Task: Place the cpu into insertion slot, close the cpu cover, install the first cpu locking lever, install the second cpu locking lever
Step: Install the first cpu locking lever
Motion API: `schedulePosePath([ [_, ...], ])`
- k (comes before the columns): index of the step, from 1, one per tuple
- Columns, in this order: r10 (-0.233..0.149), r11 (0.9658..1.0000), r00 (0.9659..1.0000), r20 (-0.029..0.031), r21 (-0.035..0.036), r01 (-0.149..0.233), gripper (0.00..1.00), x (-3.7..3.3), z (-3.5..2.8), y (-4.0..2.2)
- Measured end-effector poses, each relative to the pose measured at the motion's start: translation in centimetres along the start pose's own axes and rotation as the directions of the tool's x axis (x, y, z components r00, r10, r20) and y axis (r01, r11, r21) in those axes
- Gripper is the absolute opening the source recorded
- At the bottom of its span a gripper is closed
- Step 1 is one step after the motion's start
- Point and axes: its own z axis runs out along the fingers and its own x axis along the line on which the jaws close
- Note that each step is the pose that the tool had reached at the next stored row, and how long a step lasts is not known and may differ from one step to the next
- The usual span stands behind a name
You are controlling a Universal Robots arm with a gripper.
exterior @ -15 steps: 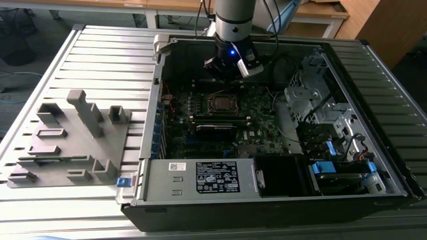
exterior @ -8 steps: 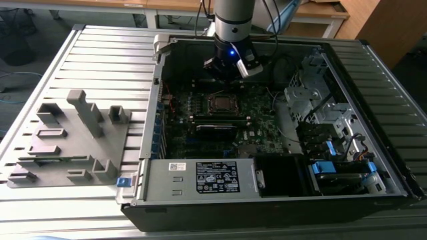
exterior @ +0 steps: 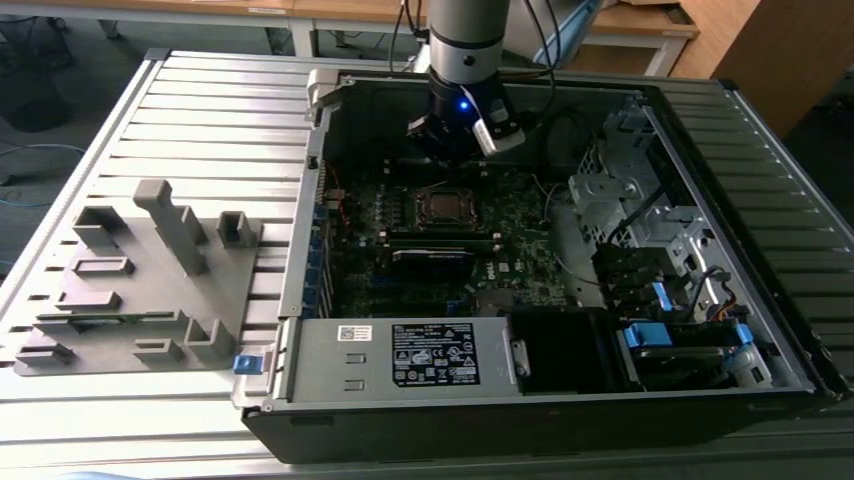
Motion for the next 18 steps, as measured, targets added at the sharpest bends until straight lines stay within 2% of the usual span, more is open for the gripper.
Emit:
schedulePosePath([
  [8,0.0,1.0,1.0,0.0001,0.0,0.0,0.11,0.01,0.07,0.12],
  [18,0.001,1.0,1.0,0.0001,0.0002,-0.001,0.11,0.05,0.61,0.06],
])
